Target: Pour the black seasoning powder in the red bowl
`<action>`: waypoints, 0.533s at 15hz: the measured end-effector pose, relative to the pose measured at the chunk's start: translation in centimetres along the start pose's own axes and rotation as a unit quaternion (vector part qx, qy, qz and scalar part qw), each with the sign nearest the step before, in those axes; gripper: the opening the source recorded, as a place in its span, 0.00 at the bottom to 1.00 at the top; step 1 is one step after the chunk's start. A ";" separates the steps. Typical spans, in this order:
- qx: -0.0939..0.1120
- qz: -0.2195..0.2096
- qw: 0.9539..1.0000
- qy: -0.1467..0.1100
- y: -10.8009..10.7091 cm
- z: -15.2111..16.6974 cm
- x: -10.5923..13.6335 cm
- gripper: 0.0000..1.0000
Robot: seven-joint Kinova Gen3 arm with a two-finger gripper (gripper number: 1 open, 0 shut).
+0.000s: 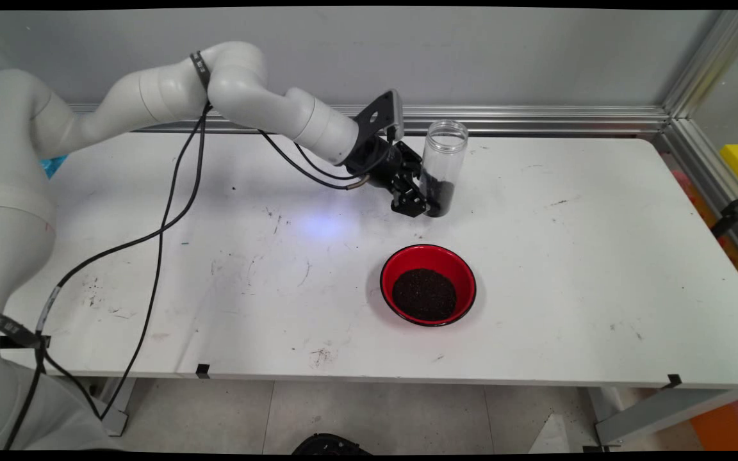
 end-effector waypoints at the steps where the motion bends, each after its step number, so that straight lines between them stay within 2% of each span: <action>1: 0.000 0.002 1.000 0.001 0.1 -0.2 0.2 0.00; 8: 0.001 0.039 0.999 0.011 0.9 -2.0 1.6 0.00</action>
